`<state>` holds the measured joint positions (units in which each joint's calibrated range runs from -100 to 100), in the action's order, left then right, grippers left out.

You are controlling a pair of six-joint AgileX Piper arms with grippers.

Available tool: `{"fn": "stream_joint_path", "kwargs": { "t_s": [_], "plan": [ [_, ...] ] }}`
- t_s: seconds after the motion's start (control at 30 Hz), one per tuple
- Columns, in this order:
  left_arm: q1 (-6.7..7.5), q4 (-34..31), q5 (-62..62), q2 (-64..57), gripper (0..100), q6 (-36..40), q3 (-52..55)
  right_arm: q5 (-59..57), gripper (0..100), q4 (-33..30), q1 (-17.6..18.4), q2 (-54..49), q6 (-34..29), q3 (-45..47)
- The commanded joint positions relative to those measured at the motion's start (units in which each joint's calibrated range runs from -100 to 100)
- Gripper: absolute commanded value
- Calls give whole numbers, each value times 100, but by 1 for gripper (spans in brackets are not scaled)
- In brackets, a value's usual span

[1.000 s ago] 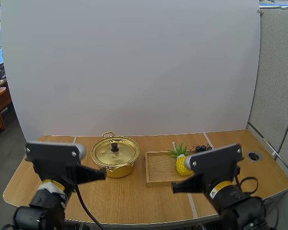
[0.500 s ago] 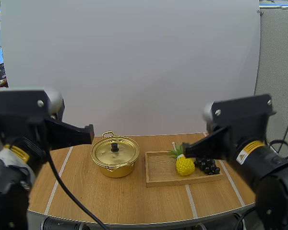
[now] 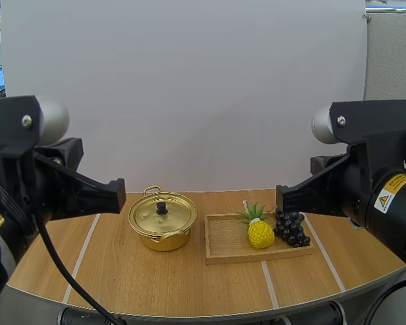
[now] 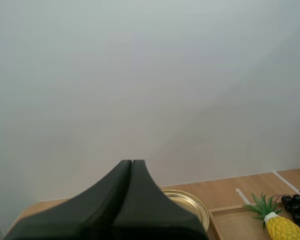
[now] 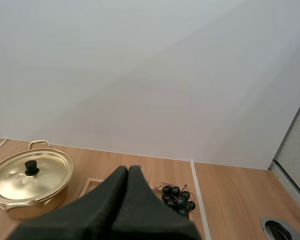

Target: Open the pot, put the pineapple inside, and close it

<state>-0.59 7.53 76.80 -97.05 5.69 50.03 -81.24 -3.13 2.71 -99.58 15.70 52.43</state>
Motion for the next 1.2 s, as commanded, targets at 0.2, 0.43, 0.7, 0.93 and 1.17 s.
{"fn": "stream_joint_path", "kwargs": {
  "t_s": [0.2,0.43,0.7,0.93,1.17],
  "plan": [
    [-19,69,-279,1199,4,6,-27,-5,27,-194,-14,841,18,-50],
    [-19,69,-450,1774,73,6,-27,190,100,-311,-14,1129,51,-54],
    [-19,152,-412,2350,100,-737,-27,332,100,-311,-20,1129,29,-54],
    [-19,741,-412,3109,100,-2103,-27,332,100,-294,-20,1129,29,-54],
    [-19,1523,-792,4253,100,-3090,-79,332,100,-237,-20,1129,29,-54]
  ]
}}
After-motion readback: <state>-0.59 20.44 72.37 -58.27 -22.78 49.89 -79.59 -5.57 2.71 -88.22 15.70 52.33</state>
